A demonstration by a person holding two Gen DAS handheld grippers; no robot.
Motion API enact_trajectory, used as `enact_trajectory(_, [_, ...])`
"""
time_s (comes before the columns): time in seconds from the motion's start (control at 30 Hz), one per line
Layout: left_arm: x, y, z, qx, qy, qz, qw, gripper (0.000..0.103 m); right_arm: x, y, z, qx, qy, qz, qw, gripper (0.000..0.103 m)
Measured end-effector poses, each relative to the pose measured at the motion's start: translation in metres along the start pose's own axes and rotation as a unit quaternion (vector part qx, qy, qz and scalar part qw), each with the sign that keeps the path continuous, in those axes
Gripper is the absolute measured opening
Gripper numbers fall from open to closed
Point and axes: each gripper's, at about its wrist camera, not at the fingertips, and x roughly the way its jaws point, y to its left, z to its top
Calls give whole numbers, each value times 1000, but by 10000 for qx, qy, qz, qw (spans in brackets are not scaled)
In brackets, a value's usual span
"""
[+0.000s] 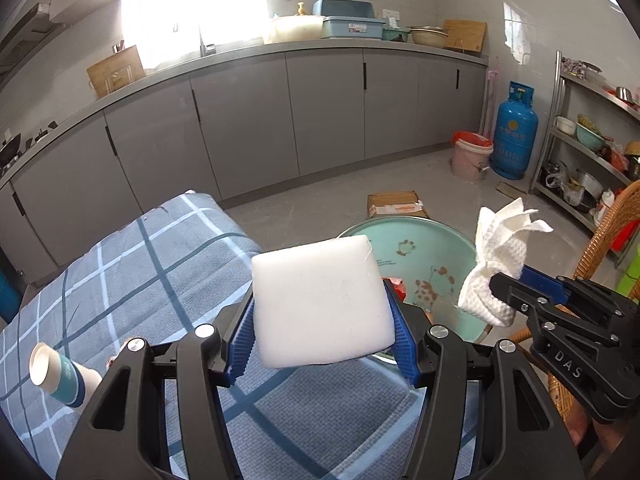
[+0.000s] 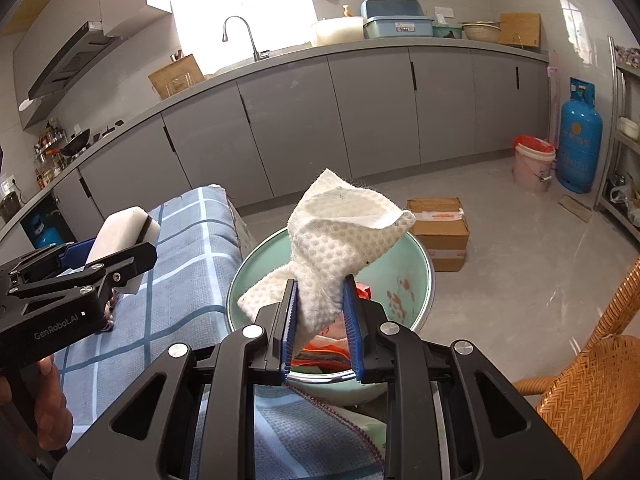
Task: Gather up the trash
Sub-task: 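Open both tools over the green basin to drop the sponge and tissue, then move both open tools back over the table toward the cup and rag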
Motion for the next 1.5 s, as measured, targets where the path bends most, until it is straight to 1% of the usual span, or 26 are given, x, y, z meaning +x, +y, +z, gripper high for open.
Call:
enact_trajectory(0.23, [16, -16, 12, 107, -8, -137, 9998, 58, 14, -9, 10, -69, 60, -74, 9999, 24])
enact_trajectory(0.5, [47, -28, 17, 174, 174, -148, 9996, 60, 38, -24, 23, -150, 113, -139, 9997, 27])
enact_trajectory(0.53, [50, -29, 18, 173, 186, -156, 9996, 61, 39, -25, 23, -163, 112, -143, 9997, 29])
enact_trajectory(0.6, [56, -30, 19, 176, 220, -176, 9994, 64, 43, -28, 25, -167, 68, -148, 9997, 37])
enact_trajectory(0.67, [60, -29, 20, 147, 233, -152, 9995, 71, 45, -32, 26, -112, 32, -196, 9997, 41])
enact_trajectory(0.73, [62, -26, 18, 82, 243, -165, 9995, 82, 46, -37, 26, -16, 16, -177, 9998, 44])
enact_trajectory(0.77, [63, -25, 18, 61, 250, -157, 9995, 85, 45, -39, 26, 1, -2, -188, 9998, 48])
enact_trajectory(0.8, [63, -24, 18, 49, 251, -148, 9996, 86, 45, -40, 26, 15, -19, -216, 9998, 48])
enact_trajectory(0.87, [65, -21, 16, 22, 279, -143, 9995, 86, 44, -43, 25, 84, -23, -219, 9997, 48])
enact_trajectory(1.07, [60, -8, 12, -54, 266, -53, 9996, 89, 34, -38, 23, 164, -119, -196, 9996, 55])
enact_trajectory(1.13, [56, -1, 9, -99, 249, 5, 9996, 91, 31, -33, 24, 151, -137, -148, 9997, 57])
enact_trajectory(1.3, [42, 14, 1, -169, 212, 153, 9995, 92, 25, -15, 19, 130, -139, -12, 9998, 62])
enact_trajectory(1.37, [33, 21, -5, -194, 163, 269, 9993, 94, 25, -6, 17, 104, -105, 49, 9999, 63])
enact_trajectory(1.4, [27, 26, -8, -219, 135, 338, 9991, 97, 25, 0, 15, 81, -86, 95, 9999, 64])
enact_trajectory(1.5, [11, 42, -24, -266, 90, 563, 9980, 98, 25, 19, 11, 15, -55, 232, 9997, 68])
